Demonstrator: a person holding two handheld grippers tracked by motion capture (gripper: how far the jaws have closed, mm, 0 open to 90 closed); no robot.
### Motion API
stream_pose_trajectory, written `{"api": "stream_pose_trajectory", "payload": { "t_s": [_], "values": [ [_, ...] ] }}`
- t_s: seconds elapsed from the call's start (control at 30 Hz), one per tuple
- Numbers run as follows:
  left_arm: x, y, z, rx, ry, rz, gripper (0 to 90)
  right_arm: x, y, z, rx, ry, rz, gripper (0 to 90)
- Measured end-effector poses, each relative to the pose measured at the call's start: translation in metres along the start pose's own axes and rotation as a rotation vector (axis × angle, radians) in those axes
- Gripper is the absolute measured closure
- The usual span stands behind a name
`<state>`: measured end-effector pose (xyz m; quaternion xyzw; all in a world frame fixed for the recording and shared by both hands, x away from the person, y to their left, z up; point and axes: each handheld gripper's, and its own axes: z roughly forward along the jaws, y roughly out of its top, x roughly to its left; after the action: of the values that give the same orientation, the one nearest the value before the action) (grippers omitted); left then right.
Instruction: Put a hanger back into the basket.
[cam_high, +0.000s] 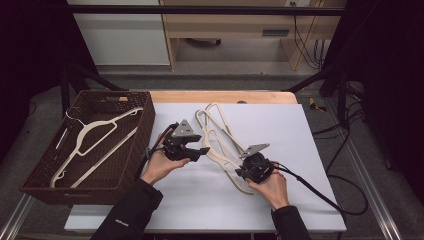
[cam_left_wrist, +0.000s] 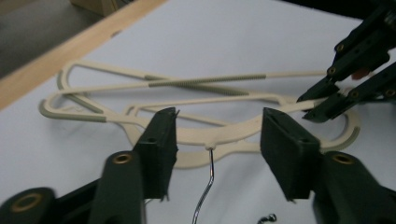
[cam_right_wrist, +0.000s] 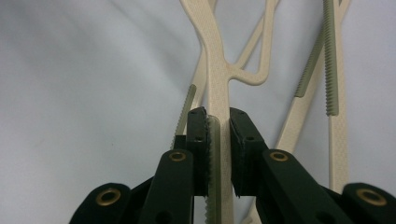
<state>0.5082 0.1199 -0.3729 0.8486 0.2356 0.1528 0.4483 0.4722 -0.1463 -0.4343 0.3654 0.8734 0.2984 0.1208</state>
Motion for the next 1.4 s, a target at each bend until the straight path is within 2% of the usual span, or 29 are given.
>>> {"api": "stream_pose_trajectory", "payload": {
  "t_s": [0.07, 0.17, 0.3, 0.33, 0.37, 0.4, 0.5, 0.7, 0.9, 0.97, 1.1, 1.23, 1.4],
  "values": [
    [-0.001, 0.004, -0.011, -0.029, 0.008, 0.012, 35.5, -0.001, 0.0, -0.002, -0.011, 0.006, 0.004, 80.0],
    [-0.003, 0.009, -0.029, -0.079, 0.013, 0.002, 28.7, -0.005, 0.0, -0.007, -0.03, 0.019, -0.001, 80.1],
    [-0.002, 0.01, -0.042, -0.092, 0.022, -0.007, 24.7, -0.006, 0.0, -0.011, -0.036, 0.025, 0.018, 80.2],
    [-0.002, 0.009, -0.05, -0.096, 0.018, -0.023, 24.7, -0.009, -0.001, -0.015, -0.047, 0.019, -0.002, 80.3],
    [-0.002, 0.009, -0.05, -0.096, 0.018, -0.023, 24.3, -0.009, -0.001, -0.015, -0.047, 0.019, -0.002, 80.3],
    [-0.001, 0.007, -0.054, -0.094, 0.02, -0.032, 24.3, -0.009, -0.001, -0.018, -0.054, 0.034, 0.014, 80.3],
    [0.0, 0.003, -0.062, -0.096, 0.026, -0.038, 24.1, -0.013, -0.001, -0.025, -0.061, 0.04, 0.025, 80.4],
    [-0.003, -0.011, -0.077, -0.104, 0.027, -0.009, 25.1, -0.019, -0.004, -0.037, -0.094, 0.058, 0.015, 80.5],
    [-0.004, -0.02, -0.083, -0.088, 0.031, 0.022, 23.8, -0.019, -0.006, -0.047, -0.112, 0.082, 0.011, 80.6],
    [-0.005, -0.022, -0.081, -0.072, 0.032, 0.034, 23.3, -0.019, -0.007, -0.052, -0.125, 0.103, 0.009, 80.8],
    [-0.007, -0.023, -0.074, -0.048, 0.024, 0.05, 22.8, -0.019, -0.007, -0.057, -0.14, 0.108, 0.016, 81.0],
    [-0.009, -0.023, -0.069, -0.043, 0.018, 0.058, 22.8, -0.019, -0.007, -0.061, -0.154, 0.112, 0.016, 81.1],
    [-0.008, -0.023, -0.066, -0.026, 0.022, 0.071, 23.1, -0.019, -0.007, -0.067, -0.183, 0.142, 0.006, 81.4]
  ]
}}
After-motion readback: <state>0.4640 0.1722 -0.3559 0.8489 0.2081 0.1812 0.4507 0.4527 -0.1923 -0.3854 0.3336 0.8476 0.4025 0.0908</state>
